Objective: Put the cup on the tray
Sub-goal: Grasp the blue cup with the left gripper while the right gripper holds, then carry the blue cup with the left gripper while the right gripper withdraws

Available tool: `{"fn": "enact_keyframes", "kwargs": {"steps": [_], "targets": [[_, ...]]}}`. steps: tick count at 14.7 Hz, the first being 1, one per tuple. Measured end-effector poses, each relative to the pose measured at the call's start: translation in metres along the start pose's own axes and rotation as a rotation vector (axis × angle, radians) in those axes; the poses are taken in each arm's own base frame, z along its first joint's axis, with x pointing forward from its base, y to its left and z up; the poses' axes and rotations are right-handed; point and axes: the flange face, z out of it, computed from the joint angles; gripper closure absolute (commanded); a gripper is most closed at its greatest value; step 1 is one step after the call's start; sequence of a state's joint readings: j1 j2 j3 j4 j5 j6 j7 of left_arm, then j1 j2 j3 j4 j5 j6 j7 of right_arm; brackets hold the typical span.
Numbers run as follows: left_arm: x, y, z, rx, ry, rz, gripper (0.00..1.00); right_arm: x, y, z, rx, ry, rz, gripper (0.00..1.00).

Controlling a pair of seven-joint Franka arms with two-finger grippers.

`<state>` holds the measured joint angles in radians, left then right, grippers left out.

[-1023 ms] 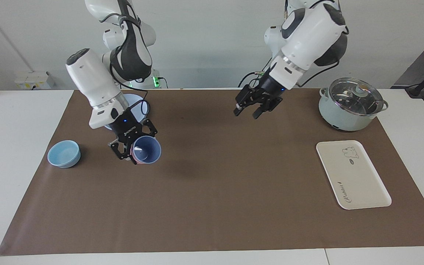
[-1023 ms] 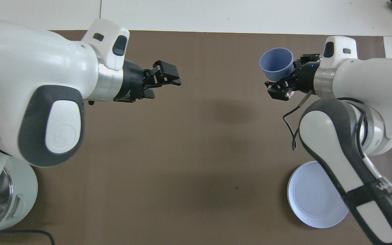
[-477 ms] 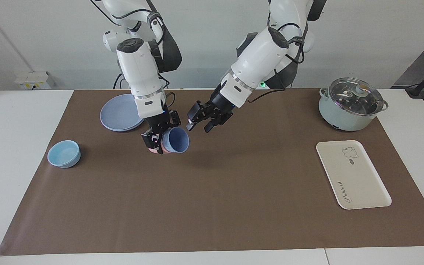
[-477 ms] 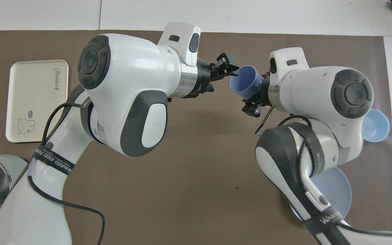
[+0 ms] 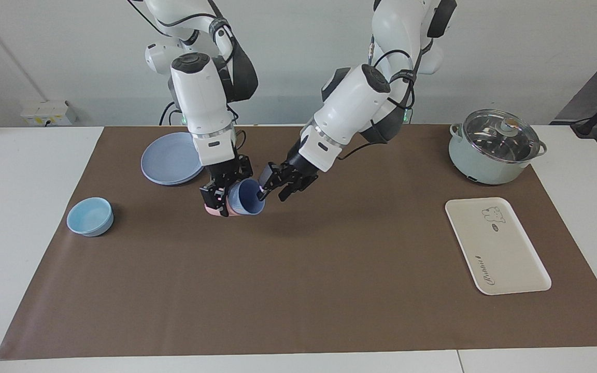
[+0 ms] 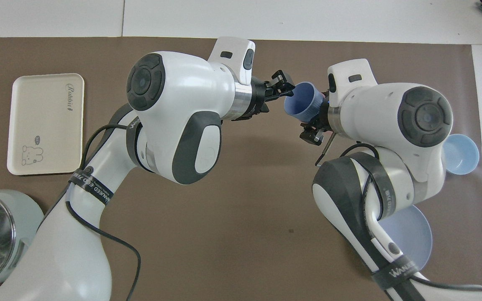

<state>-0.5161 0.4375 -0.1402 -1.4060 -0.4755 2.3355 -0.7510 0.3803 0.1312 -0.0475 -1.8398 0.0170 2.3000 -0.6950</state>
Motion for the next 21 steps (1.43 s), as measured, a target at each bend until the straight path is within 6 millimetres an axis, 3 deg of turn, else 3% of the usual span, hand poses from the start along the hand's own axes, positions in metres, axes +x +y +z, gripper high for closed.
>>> {"fn": "enact_keyframes", "kwargs": {"steps": [1, 4, 8, 10, 11, 17, 21], "targets": [[0.002, -0.001, 0.005, -0.004, 0.006, -0.003, 0.31, 0.000, 0.000, 0.000, 0.000, 0.000, 0.000, 1.00], [-0.010, 0.002, 0.021, -0.010, 0.001, 0.010, 0.45, 0.001, 0.001, -0.002, -0.002, 0.002, 0.000, 1.00], [-0.029, 0.007, 0.037, 0.001, -0.025, 0.030, 0.75, 0.001, 0.001, -0.002, -0.002, 0.002, 0.000, 1.00], [-0.031, 0.008, 0.038, 0.003, -0.027, 0.032, 0.96, 0.001, 0.001, -0.002, -0.002, 0.002, -0.001, 1.00], [-0.029, 0.007, 0.038, 0.004, -0.026, 0.030, 1.00, 0.001, 0.000, -0.002, -0.002, 0.001, -0.001, 1.00], [-0.026, 0.008, 0.034, 0.006, -0.030, 0.029, 1.00, 0.003, 0.000, -0.003, -0.003, 0.003, -0.004, 1.00], [-0.003, 0.011, 0.006, 0.032, -0.046, 0.020, 1.00, 0.003, 0.001, -0.004, -0.005, 0.005, -0.004, 1.00]]}}
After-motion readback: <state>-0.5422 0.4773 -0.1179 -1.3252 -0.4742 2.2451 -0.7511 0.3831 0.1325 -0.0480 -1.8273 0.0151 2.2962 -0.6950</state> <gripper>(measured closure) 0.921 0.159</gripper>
